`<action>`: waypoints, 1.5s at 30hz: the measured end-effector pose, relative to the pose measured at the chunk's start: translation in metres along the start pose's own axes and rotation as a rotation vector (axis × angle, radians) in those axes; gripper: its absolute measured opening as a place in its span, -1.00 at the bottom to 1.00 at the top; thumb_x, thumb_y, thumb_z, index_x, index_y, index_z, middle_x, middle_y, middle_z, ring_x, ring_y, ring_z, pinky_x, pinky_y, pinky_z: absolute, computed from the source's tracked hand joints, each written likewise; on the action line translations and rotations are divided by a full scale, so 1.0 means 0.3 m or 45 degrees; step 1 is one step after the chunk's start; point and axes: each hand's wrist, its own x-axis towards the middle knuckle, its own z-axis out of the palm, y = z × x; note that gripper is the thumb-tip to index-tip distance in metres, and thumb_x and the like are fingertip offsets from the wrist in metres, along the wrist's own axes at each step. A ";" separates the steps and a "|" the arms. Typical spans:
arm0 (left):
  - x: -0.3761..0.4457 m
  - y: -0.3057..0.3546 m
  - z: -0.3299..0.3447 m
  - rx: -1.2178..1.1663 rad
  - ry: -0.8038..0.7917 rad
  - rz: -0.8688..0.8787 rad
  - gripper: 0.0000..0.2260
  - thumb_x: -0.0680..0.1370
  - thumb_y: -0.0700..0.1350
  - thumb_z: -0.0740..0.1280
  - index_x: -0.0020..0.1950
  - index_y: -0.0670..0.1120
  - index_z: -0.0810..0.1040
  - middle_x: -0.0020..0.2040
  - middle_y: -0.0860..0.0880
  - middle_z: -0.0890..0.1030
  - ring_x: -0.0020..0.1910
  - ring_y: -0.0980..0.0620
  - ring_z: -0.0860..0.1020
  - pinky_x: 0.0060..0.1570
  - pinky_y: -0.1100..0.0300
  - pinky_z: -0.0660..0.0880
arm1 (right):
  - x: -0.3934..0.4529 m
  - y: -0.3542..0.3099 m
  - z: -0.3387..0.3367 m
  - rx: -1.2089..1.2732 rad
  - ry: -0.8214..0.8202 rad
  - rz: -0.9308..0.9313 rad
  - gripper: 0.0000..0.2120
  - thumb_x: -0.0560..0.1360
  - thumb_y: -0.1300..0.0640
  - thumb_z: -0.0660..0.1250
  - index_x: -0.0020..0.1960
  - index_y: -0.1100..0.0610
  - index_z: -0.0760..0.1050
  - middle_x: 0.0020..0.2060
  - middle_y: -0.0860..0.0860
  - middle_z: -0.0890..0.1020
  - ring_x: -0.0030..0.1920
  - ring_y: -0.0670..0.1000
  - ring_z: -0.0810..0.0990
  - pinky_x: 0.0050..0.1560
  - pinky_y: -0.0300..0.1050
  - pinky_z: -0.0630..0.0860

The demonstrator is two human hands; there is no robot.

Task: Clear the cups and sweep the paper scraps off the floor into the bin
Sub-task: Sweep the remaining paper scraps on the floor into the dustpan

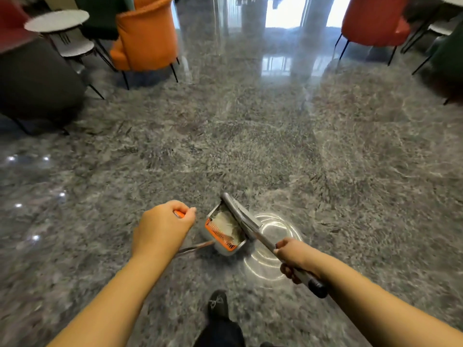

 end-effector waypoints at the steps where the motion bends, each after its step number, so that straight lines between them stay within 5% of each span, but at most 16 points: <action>1: 0.081 0.004 -0.005 -0.006 0.010 -0.007 -0.76 0.50 0.16 0.36 -0.30 0.08 0.57 -0.36 0.12 0.59 -0.25 -0.02 0.57 -0.20 0.08 0.54 | 0.049 -0.066 -0.008 -0.008 -0.011 -0.010 -0.89 0.60 0.19 0.09 0.10 0.12 0.35 -0.49 0.09 0.41 -0.55 -0.01 0.35 -0.55 -0.28 0.31; 12: 0.840 0.087 -0.112 0.039 0.011 0.032 -0.75 0.52 0.14 0.35 -0.31 0.07 0.55 -0.39 0.13 0.57 -0.34 0.08 0.51 -0.32 0.15 0.43 | 0.456 -0.710 -0.081 0.029 -0.013 -0.039 -0.85 0.59 0.19 0.08 0.13 0.16 0.34 -0.50 0.08 0.37 -0.58 -0.02 0.31 -0.54 -0.30 0.28; 19: 1.272 0.210 -0.140 0.065 0.000 0.018 -0.75 0.53 0.16 0.33 -0.29 0.09 0.56 -0.39 0.12 0.58 -0.35 0.10 0.53 -0.35 0.18 0.47 | 0.665 -1.085 -0.201 -0.006 -0.029 -0.092 -0.91 0.61 0.17 0.10 -0.05 0.11 0.35 -0.50 0.08 0.38 -0.54 0.00 0.36 -0.53 -0.25 0.31; 25: 1.669 0.389 -0.089 0.101 0.022 -0.024 -0.76 0.52 0.19 0.31 -0.27 0.10 0.57 -0.36 0.11 0.60 -0.31 0.05 0.54 -0.33 0.16 0.46 | 0.914 -1.404 -0.397 -0.042 -0.062 -0.087 -0.84 0.63 0.16 0.07 0.17 0.15 0.34 -0.53 0.06 0.36 -0.54 -0.01 0.34 -0.52 -0.26 0.31; 34: 2.246 0.659 -0.084 -0.005 0.048 -0.048 -0.75 0.53 0.15 0.34 -0.30 0.08 0.57 -0.42 0.11 0.58 -0.34 0.05 0.55 -0.30 0.14 0.51 | 1.204 -1.926 -0.724 -0.072 -0.061 -0.057 -0.91 0.62 0.17 0.06 0.03 0.13 0.32 -0.50 0.09 0.37 -0.51 0.00 0.33 -0.48 -0.23 0.31; 45: 3.008 0.895 -0.087 0.055 0.044 0.000 -0.76 0.53 0.16 0.33 -0.28 0.10 0.56 -0.37 0.15 0.56 -0.35 0.10 0.47 -0.37 0.20 0.36 | 1.610 -2.512 -0.951 -0.033 0.024 -0.058 -0.86 0.62 0.15 0.07 0.17 0.10 0.29 -0.55 0.06 0.36 -0.58 -0.02 0.30 -0.53 -0.27 0.28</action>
